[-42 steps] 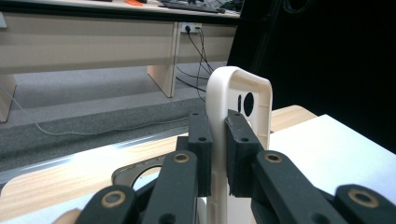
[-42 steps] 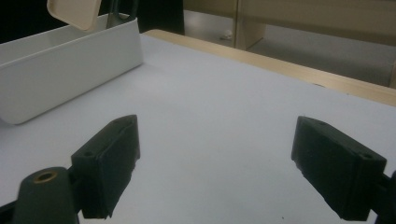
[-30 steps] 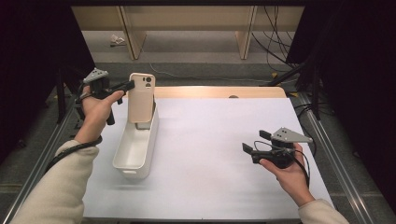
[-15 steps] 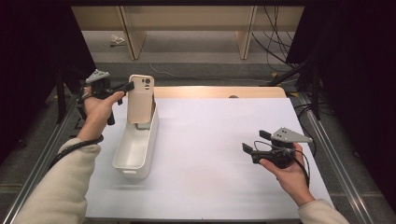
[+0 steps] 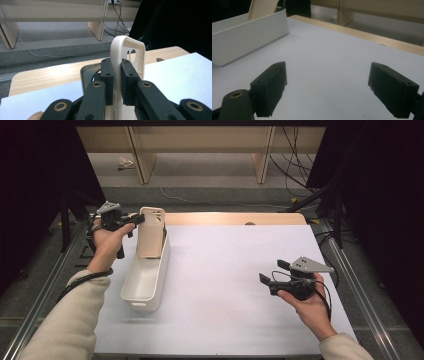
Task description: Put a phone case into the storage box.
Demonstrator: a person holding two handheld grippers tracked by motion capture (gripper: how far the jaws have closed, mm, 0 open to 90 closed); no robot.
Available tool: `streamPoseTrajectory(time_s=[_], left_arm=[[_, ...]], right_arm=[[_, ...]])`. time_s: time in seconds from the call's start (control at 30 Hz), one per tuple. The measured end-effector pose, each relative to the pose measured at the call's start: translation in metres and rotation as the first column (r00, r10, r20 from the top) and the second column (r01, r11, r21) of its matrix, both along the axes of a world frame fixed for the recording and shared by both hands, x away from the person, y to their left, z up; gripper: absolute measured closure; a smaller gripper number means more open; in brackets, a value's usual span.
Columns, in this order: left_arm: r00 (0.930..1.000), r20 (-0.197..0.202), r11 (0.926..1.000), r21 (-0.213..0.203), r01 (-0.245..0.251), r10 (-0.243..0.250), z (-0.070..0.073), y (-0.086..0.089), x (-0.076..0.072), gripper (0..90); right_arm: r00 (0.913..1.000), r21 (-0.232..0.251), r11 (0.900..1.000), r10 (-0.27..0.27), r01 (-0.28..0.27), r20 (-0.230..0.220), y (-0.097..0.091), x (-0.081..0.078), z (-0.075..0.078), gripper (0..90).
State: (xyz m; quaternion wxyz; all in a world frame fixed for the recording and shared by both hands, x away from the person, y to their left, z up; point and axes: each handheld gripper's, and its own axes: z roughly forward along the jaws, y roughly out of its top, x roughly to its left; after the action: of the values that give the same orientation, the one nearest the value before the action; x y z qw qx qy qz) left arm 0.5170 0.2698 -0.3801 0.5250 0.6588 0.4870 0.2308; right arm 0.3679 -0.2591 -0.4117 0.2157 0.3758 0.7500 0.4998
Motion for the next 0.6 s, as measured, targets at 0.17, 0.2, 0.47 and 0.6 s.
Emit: streamPoseTrajectory(time_s=[0.17,0.2,0.47,0.6], left_arm=[[0.9999,-0.013,1.0000,-0.006,-0.003,0.003,-0.008,0.000,0.000,81.8],[0.9999,-0.016,1.0000,-0.006,-0.003,0.003,-0.009,0.000,0.000,81.8],[0.9995,-0.029,0.9998,-0.013,-0.015,0.014,-0.018,0.001,0.003,81.6],[0.9993,-0.033,0.9995,-0.022,-0.020,0.020,-0.021,0.000,0.004,81.4]], right_arm=[[1.0000,0.000,1.0000,0.000,0.000,-0.002,0.000,0.000,0.000,16.2],[1.0000,0.001,1.0000,0.000,0.000,-0.002,0.000,0.000,0.000,16.2],[1.0000,0.003,1.0000,0.000,0.000,-0.004,0.000,0.001,-0.001,16.2],[1.0000,0.003,1.0000,0.001,-0.001,-0.003,-0.001,0.001,-0.001,16.2]])
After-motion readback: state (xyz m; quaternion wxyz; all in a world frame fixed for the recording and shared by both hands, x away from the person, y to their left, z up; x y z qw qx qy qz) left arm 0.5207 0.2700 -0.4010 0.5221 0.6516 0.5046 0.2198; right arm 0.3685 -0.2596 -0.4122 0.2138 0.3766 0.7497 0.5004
